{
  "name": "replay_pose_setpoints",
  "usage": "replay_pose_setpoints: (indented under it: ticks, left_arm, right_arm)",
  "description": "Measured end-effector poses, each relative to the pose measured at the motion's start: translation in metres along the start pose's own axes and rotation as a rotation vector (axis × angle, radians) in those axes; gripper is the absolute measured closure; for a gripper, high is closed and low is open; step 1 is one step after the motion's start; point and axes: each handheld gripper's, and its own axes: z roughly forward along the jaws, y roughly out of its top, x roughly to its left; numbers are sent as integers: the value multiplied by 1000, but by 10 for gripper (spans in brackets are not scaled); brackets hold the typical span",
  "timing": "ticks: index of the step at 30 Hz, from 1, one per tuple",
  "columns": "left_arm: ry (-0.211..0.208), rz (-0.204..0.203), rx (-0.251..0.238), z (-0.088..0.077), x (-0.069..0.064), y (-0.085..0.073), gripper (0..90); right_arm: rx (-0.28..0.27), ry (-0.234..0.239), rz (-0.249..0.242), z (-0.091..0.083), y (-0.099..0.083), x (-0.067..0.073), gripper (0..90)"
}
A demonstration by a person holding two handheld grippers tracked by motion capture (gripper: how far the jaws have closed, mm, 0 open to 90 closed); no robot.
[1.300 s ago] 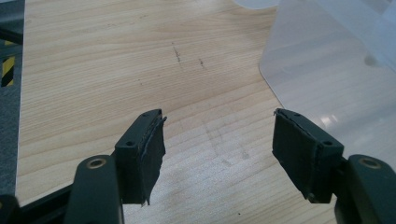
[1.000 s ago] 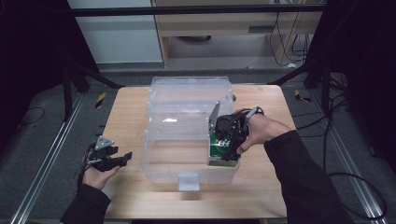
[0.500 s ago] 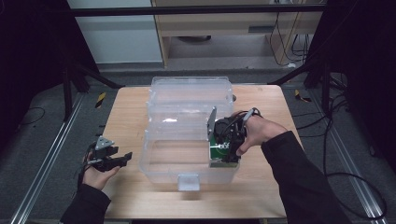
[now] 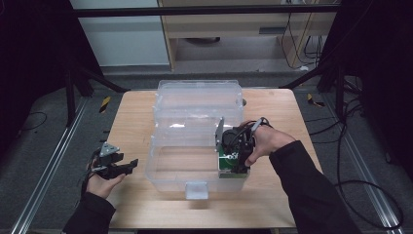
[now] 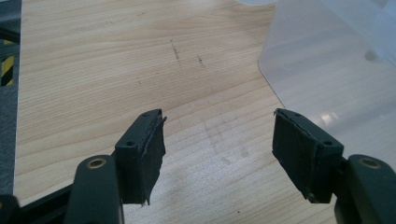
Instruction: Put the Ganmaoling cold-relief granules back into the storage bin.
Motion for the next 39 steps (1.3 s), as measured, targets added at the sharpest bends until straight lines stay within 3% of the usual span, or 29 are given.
replay_pose_setpoints:
  ticks: [13,23,39]
  left_arm:
    - [-1,3,7,1,0,0,334]
    - [-1,0,6,1,0,-1,334]
    - [0,5,12,1,0,-1,334]
  right_arm:
    - [18,1,-9,15,0,-3,176]
    - [35,14,14,26,1,-4,174]
    - [4,22,40,40,-6,-5,172]
